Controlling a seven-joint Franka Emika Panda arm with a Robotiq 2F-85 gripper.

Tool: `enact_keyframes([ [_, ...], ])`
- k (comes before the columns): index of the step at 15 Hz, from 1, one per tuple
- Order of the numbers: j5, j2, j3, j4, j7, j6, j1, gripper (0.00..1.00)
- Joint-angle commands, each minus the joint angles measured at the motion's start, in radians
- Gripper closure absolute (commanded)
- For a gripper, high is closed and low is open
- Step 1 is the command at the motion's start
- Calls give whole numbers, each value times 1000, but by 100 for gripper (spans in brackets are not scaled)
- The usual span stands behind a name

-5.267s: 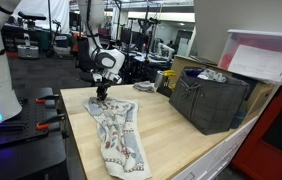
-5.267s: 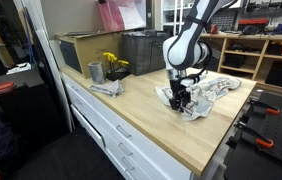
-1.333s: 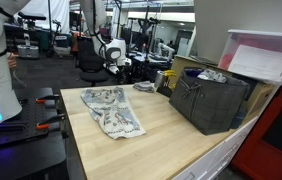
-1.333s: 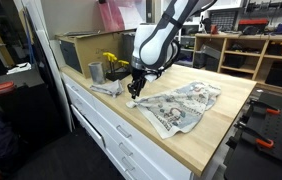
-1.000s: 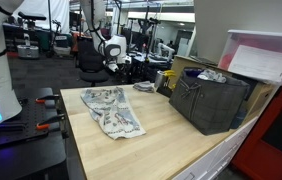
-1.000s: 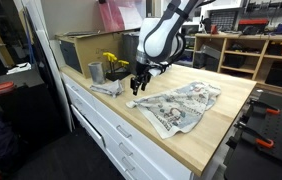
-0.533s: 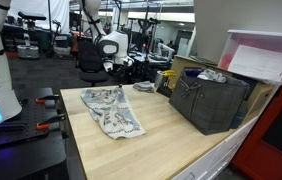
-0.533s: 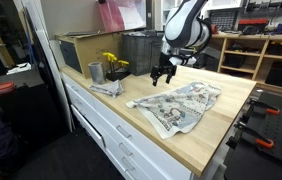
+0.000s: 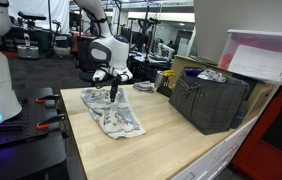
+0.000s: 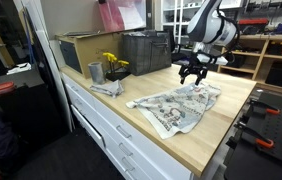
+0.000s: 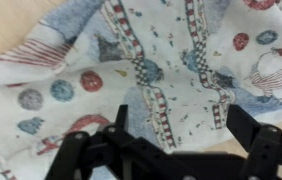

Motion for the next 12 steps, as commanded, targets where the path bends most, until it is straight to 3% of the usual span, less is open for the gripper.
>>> enact_keyframes([
  [1,97,-47,0,-75,-77,-35,-89,0],
  [5,96,-1,-22,-71,-74,-7,-138,0],
  [6,85,12,-30,-64,-66,6,-140,25],
  [8,66,31,-47,-45,-48,24,-134,32],
  [12,-20,104,-99,8,16,91,-89,65],
])
